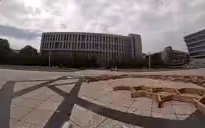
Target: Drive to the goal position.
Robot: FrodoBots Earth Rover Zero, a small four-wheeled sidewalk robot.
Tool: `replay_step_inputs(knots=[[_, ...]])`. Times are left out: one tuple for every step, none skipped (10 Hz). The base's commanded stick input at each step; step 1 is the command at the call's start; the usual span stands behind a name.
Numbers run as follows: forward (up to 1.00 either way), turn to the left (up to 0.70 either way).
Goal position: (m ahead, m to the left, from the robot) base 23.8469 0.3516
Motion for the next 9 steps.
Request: replay_step_inputs(knots=[[0.70, 0.05], [0.70, 0.02], [0.70, 0.00], [0.70, 0.01], [0.70, 0.00], [0.70, 0.00], [0.70, 0.01], [0.70, 0.01], [0.70, 0.01]])
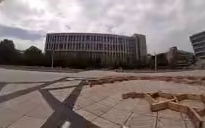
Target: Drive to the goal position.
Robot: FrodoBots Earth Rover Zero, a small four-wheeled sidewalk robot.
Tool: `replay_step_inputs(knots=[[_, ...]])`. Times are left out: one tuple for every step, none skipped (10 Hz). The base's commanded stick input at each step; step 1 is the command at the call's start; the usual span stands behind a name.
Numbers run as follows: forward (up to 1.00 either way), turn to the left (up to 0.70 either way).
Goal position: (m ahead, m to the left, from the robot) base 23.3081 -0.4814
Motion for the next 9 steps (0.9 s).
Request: replay_step_inputs(knots=[[0.70, 0.01], [0.70, 0.00], [0.70, 0.01], [0.70, 0.01], [0.63, 0.00], [0.20, 0.00], [0.08, 0.00], [0.06, 0.00], [0.06, 0.00]])
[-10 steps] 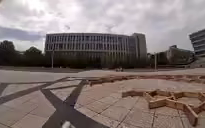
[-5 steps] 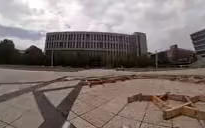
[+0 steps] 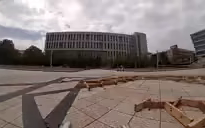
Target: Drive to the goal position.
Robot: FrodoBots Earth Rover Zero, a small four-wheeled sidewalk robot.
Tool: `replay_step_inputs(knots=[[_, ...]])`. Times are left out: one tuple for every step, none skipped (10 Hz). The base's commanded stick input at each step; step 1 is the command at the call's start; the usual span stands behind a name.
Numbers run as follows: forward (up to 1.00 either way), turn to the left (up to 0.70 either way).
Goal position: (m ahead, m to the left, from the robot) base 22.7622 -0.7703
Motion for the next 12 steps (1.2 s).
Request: replay_step_inputs(knots=[[0.06, 0.00], [0.06, 0.01], [0.06, 0.00], [0.06, 0.00], [0.06, 0.01], [0.06, 0.01], [0.06, 0.01], [0.06, 0.01], [0.06, 0.00], [0.06, 0.01], [0.06, 0.01], [0.06, 0.01]])
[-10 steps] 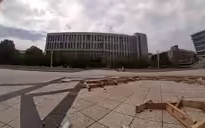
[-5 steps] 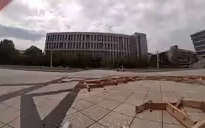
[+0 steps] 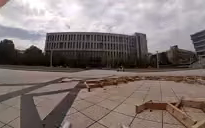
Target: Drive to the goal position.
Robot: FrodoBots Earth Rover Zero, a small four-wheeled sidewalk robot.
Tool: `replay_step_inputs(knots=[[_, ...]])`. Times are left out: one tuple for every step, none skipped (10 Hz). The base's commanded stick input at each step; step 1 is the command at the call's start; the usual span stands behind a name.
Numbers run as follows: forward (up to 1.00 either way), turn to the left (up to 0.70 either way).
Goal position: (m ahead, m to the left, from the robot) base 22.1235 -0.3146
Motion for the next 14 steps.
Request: replay_step_inputs(knots=[[0.06, 0.00], [0.06, 0.01], [0.06, 0.01], [0.06, 0.01], [0.06, 0.01], [0.06, 0.01], [0.06, 0.00], [0.06, 0.01], [0.06, 0.00], [0.06, 0.00], [0.06, 0.00], [0.06, 0.01], [0.06, 0.00], [0.06, 0.01]])
